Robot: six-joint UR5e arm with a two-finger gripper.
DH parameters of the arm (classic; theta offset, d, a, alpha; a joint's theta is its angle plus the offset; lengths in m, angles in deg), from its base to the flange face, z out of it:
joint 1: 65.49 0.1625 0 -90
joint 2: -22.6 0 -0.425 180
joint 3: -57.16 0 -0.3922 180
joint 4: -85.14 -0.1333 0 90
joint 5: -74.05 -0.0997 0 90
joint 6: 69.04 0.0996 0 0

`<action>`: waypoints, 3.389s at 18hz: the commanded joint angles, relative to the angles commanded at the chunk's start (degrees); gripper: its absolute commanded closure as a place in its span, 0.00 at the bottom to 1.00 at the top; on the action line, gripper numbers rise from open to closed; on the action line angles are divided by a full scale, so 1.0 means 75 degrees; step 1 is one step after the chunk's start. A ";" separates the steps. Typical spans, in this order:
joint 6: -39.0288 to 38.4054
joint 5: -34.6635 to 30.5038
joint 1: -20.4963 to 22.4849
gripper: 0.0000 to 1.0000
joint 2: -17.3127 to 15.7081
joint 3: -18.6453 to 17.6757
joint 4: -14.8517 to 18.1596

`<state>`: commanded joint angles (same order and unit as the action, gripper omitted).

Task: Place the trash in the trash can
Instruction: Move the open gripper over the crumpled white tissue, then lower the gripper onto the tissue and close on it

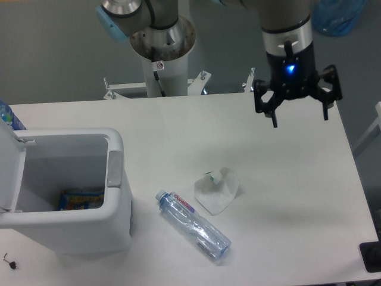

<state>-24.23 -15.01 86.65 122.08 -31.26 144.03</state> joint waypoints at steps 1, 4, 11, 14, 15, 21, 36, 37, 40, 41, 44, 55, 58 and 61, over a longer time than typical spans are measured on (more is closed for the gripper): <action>0.0210 0.0281 0.0000 0.00 0.0140 0.0012 0.0035; 0.0774 0.0355 -0.0023 0.00 0.0306 -0.0268 0.0001; 0.0577 0.1269 0.0012 0.00 0.0329 -0.1136 -0.1123; 0.0482 0.1234 -0.0011 0.00 0.0341 -0.1265 -0.1125; 0.0528 0.1222 -0.0011 0.00 0.0364 -0.1300 -0.1125; 0.2109 0.1164 -0.0140 0.00 0.0622 -0.1581 -0.1019; 0.1806 0.1081 -0.0808 0.00 0.1325 -0.2320 -0.1078; 0.1818 0.1081 -0.0855 0.00 0.1360 -0.2320 -0.1078; 0.1806 0.1069 -0.0937 0.00 0.1384 -0.2402 -0.1078; 0.1806 0.1058 -0.0949 0.00 0.1407 -0.2425 -0.1078; 0.1818 0.0824 -0.0949 0.00 0.1408 -0.2426 -0.1066; 0.1689 0.0601 -0.0949 0.84 0.1454 -0.2355 -0.1090; 0.1689 0.0601 -0.0961 0.97 0.1454 -0.2320 -0.1090; 0.1712 0.0601 -0.0949 1.00 0.1431 -0.2273 -0.1101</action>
<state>-11.39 -10.50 79.53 132.81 -48.31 135.77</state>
